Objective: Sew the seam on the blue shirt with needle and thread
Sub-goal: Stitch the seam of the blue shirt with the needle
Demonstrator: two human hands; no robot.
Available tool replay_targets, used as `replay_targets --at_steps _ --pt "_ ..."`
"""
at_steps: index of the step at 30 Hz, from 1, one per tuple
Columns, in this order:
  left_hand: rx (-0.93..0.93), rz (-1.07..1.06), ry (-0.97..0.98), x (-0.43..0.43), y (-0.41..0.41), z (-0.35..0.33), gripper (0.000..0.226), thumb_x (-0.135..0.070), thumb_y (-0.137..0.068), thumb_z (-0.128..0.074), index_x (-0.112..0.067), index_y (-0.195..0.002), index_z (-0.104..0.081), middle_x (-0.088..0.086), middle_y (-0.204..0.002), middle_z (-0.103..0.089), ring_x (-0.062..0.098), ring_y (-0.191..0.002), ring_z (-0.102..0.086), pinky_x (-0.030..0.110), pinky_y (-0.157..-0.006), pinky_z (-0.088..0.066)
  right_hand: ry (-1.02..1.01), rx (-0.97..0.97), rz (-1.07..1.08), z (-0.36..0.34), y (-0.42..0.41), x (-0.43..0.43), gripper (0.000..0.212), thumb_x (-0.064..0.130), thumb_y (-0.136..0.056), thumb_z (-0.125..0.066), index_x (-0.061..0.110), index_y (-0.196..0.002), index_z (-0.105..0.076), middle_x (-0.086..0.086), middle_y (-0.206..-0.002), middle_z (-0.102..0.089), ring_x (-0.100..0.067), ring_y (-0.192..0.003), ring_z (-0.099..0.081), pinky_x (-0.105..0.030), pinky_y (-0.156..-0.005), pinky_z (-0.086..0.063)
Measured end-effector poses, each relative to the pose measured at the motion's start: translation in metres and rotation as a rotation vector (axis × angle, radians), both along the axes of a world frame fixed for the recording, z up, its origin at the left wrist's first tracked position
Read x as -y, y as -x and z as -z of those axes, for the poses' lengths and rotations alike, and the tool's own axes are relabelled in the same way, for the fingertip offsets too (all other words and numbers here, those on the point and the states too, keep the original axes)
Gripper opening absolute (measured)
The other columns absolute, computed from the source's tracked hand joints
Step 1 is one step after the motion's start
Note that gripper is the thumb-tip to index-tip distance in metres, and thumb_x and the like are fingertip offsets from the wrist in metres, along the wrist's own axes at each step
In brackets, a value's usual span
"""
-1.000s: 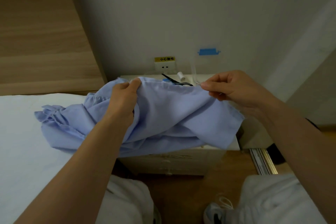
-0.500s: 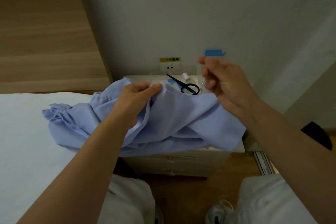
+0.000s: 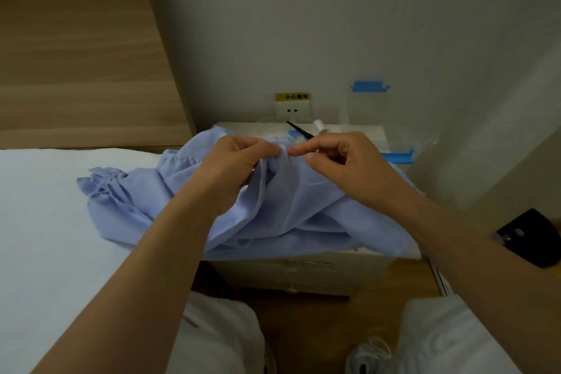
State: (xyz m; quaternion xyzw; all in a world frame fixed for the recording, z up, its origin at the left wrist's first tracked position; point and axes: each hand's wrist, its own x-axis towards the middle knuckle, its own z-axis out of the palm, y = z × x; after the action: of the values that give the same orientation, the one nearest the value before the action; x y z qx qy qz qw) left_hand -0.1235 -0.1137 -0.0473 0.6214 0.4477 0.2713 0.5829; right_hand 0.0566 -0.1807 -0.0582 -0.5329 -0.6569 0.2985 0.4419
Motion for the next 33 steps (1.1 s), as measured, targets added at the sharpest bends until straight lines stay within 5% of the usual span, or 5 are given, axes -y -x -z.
replay_targets --at_steps 6,21,25,29,33 --pt "-0.003 -0.05 0.0 -0.001 0.001 0.001 0.049 -0.015 -0.092 -0.057 -0.021 -0.044 -0.068 0.0 -0.058 -0.064 0.012 -0.065 -0.059 0.021 -0.064 -0.047 0.036 0.026 -0.039 -0.002 -0.007 0.002 0.029 -0.001 -0.094 -0.053 0.014 -0.109 -0.073 0.002 -0.043 -0.035 -0.006 -0.041 -0.028 -0.015 -0.048 -0.029" --pt "-0.058 -0.084 -0.022 0.007 -0.002 -0.007 0.053 -0.012 -0.092 -0.056 -0.023 -0.042 -0.067 -0.002 -0.054 -0.063 0.008 -0.06 -0.06 0.017 -0.062 -0.052 0.065 0.052 -0.081 -0.005 -0.011 0.006 0.037 -0.005 -0.092 -0.049 0.019 -0.11 -0.072 0.009 -0.041 -0.029 -0.006 -0.039 -0.025 -0.011 -0.047 -0.026" --pt "-0.093 -0.052 -0.096 0.012 -0.002 -0.009 0.038 -0.015 -0.092 -0.058 -0.013 -0.056 -0.07 0.015 -0.069 -0.064 0.018 -0.071 -0.059 0.026 -0.072 -0.049 0.118 0.084 -0.082 -0.006 -0.014 0.005 0.038 -0.002 -0.092 -0.051 0.022 -0.115 -0.069 0.009 -0.041 -0.029 -0.006 -0.042 -0.024 -0.015 -0.049 -0.03" --pt "-0.156 -0.02 -0.227 0.017 -0.003 -0.012 0.024 -0.014 -0.092 -0.058 0.002 -0.079 -0.071 -0.004 -0.056 -0.064 0.002 -0.058 -0.056 0.008 -0.058 -0.045 0.32 0.048 -0.111 -0.008 -0.017 0.0 0.058 0.001 -0.092 -0.048 0.029 -0.142 -0.043 0.008 -0.043 -0.033 -0.006 -0.041 -0.028 -0.019 -0.044 -0.028" --pt "-0.2 0.047 -0.284 0.015 -0.002 -0.012 0.028 -0.014 -0.092 -0.059 -0.012 -0.066 -0.069 -0.005 -0.053 -0.062 0.001 -0.055 -0.053 0.006 -0.054 -0.041 0.448 0.025 -0.177 -0.011 -0.016 -0.001 0.048 0.0 -0.091 -0.041 0.026 -0.13 -0.054 0.008 -0.04 -0.033 -0.007 -0.037 -0.026 -0.021 -0.041 -0.026"
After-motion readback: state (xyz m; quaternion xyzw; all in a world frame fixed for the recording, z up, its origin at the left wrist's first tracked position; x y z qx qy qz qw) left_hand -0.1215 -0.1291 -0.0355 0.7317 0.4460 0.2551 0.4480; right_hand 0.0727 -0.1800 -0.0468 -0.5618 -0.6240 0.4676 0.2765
